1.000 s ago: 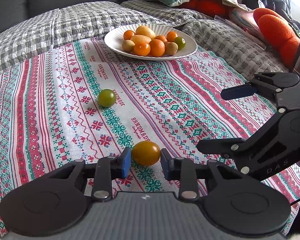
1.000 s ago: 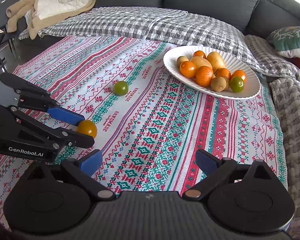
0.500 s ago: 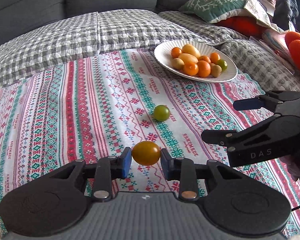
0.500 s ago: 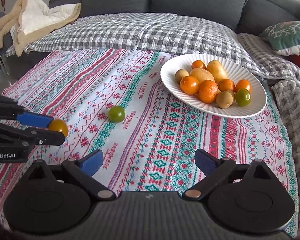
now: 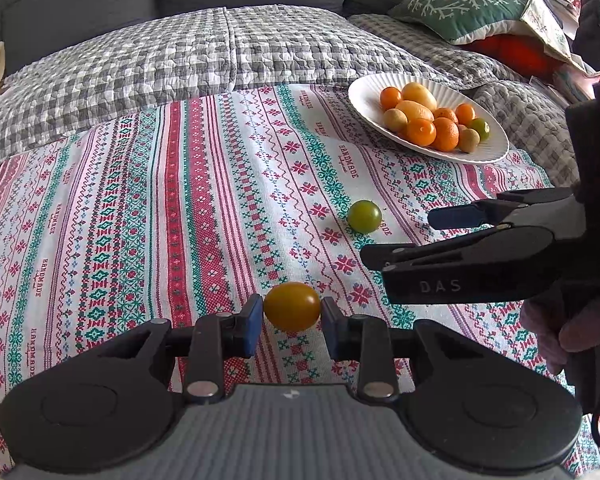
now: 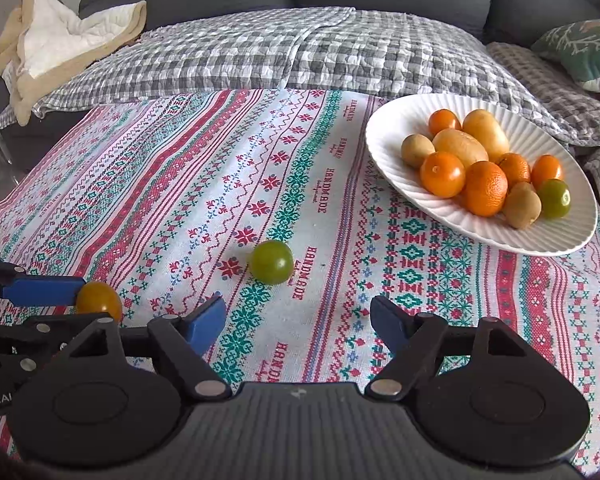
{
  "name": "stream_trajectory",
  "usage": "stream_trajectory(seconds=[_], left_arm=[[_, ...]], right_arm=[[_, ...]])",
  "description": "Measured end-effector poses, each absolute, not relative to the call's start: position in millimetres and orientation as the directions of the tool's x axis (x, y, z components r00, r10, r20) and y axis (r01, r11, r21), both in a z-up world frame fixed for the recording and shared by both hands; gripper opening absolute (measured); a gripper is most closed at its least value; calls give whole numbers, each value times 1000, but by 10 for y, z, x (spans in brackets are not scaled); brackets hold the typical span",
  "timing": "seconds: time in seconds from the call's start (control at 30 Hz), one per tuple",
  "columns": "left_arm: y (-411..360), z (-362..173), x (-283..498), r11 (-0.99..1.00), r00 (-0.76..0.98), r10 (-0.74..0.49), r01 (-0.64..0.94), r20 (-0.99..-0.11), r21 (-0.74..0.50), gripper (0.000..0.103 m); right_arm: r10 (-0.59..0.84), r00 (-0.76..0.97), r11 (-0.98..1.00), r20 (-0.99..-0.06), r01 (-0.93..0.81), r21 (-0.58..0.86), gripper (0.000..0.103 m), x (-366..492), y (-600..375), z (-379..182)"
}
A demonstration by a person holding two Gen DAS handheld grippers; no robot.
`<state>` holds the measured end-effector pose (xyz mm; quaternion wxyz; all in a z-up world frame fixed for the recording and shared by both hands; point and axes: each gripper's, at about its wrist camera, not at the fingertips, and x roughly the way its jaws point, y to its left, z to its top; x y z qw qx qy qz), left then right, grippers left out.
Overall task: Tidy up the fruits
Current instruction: 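Grasp the yellow tomato with the left tool while the right tool grasps the last green tomato, then carry the yellow tomato with the left tool while the right tool carries the green tomato to the bowl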
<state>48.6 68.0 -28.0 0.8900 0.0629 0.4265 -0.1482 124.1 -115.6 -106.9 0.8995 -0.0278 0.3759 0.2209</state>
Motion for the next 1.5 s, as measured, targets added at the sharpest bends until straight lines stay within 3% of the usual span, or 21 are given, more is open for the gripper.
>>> stream_trajectory(seconds=[0.3,0.47,0.73,1.1,1.23,1.5], left_arm=[[636,-322,505,944,578,-210,330,-789,-10,24],[638,-330,515,943,574,-208,332,-792,-8,24],[614,-328,509,940,576,-208,340,-791,0,24],[629,-294,487,946,590,-205,323,-781,-5,24],[631,-304,485,948,591,-202,317,-781,-5,24],[606,-329,500,945,579,-203,327,-790,-3,24]], right_arm=[[363,635,906,-681,-413,97,44,1313,-1069,-1076],[368,636,904,-678,-414,103,19,1335,-1070,-1065],[398,635,889,-662,-444,108,7,1282,-1110,-982],[538,590,843,-602,-359,401,7,1380,-1637,-917],[526,592,851,-611,-358,385,33,1385,-1529,-951],[492,576,866,-653,-400,300,47,1452,-1175,-1022]])
